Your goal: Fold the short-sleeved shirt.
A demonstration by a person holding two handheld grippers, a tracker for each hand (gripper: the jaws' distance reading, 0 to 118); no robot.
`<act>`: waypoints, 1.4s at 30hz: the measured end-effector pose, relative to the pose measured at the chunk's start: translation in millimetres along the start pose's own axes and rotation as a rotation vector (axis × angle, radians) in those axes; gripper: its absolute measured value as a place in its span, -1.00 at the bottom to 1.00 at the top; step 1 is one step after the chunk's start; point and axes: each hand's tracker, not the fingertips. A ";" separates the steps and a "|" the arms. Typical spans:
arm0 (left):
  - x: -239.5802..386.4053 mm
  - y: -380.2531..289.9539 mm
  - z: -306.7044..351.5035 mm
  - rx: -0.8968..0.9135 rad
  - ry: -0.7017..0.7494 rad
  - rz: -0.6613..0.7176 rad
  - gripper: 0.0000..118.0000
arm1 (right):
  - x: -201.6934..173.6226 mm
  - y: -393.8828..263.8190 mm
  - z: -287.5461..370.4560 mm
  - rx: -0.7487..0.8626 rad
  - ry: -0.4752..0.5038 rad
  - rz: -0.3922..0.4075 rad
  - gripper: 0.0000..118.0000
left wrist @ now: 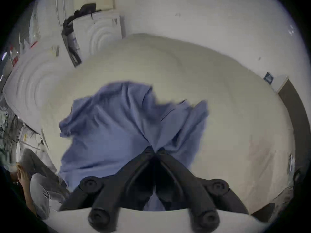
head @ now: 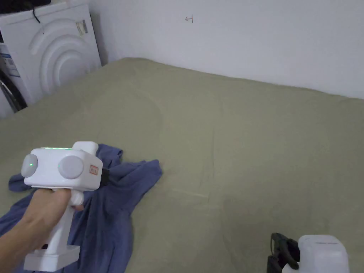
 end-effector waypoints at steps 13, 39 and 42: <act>247.3 67.3 125.3 0.229 -0.385 -0.343 -1.00 | 87.6 -14.9 97.7 0.082 -0.199 -0.123 -1.00; 442.3 -46.5 -48.8 -0.025 -0.656 -0.438 0.95 | 180.2 -54.2 63.6 -0.048 -0.382 -0.259 -1.00; 387.8 -42.3 4.4 0.095 -0.608 -0.431 0.53 | 172.2 -47.7 73.9 -0.003 -0.376 -0.231 -1.00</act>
